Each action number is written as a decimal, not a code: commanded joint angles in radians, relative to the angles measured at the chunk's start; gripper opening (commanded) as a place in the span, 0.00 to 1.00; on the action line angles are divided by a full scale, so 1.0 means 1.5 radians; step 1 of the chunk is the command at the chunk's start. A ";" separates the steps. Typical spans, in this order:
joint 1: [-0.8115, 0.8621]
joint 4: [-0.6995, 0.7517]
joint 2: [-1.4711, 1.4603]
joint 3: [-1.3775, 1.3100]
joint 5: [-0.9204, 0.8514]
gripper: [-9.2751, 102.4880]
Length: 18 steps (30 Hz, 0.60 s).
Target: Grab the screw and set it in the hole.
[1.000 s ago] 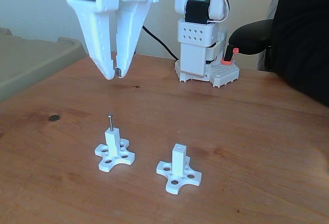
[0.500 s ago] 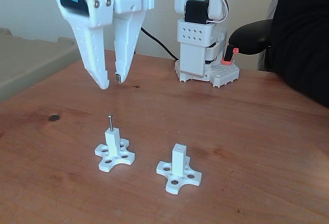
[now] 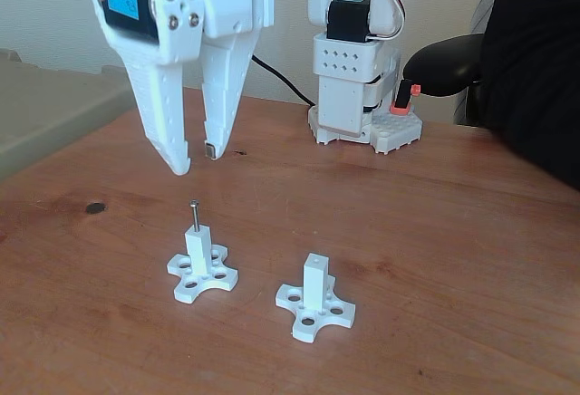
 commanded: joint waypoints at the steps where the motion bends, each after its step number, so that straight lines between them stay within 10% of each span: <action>1: -0.006 0.002 0.008 -0.057 0.004 0.17; 18: 0.000 -0.030 -0.033 -0.069 0.006 0.18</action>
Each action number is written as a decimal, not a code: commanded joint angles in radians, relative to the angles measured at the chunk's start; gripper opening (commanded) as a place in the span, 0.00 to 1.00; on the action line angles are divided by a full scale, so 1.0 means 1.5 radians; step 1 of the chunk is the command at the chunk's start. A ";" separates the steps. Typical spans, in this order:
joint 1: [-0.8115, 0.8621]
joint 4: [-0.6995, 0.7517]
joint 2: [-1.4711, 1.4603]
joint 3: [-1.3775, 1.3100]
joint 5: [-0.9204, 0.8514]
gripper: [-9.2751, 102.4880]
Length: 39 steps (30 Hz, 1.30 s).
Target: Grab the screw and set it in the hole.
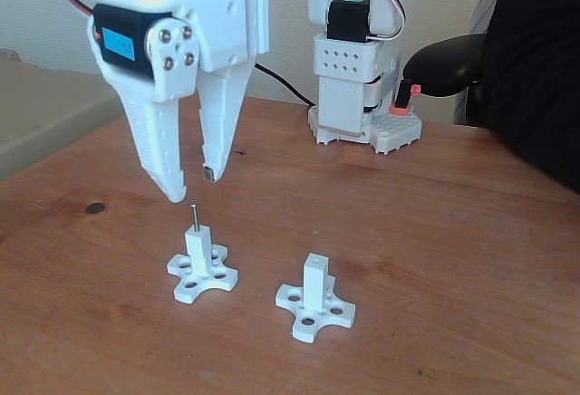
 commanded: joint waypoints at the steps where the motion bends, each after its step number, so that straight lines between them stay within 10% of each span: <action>1: 0.000 -0.006 0.014 -0.063 0.006 0.18; 39: 0.004 0.006 -0.014 -0.078 0.001 0.20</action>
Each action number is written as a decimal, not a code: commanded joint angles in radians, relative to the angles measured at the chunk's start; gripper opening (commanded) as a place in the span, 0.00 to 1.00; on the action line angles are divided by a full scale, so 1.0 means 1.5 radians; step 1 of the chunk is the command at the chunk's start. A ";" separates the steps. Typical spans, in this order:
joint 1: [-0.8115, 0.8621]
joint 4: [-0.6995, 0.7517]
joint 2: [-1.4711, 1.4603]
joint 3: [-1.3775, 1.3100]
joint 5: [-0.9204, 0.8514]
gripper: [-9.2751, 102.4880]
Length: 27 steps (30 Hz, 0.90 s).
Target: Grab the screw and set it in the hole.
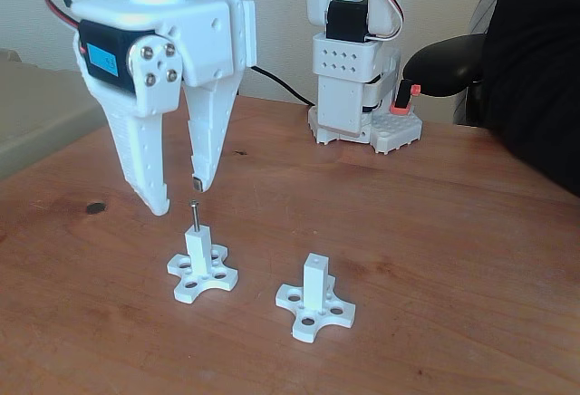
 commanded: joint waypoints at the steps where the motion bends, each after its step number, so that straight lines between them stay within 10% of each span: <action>1: -0.007 0.005 0.010 -0.060 0.001 0.20; 27: -0.015 0.003 -0.011 -0.061 0.003 0.19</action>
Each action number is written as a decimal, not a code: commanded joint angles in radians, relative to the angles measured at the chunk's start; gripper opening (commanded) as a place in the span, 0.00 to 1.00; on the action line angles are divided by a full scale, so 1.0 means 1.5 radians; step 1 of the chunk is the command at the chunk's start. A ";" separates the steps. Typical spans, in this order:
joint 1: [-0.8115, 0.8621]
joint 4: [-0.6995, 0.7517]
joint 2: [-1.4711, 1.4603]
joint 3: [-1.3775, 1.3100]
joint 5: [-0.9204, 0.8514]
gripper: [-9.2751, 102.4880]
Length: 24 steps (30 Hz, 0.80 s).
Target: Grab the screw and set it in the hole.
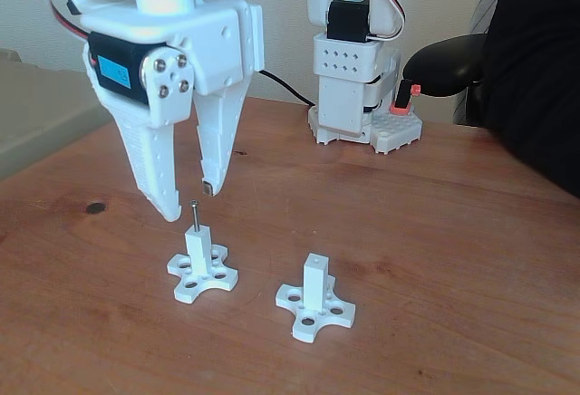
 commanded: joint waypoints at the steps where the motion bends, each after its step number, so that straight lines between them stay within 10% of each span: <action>1: -0.006 0.002 0.005 -0.056 0.003 0.19; 24: -0.005 0.000 -0.017 -0.069 0.002 0.19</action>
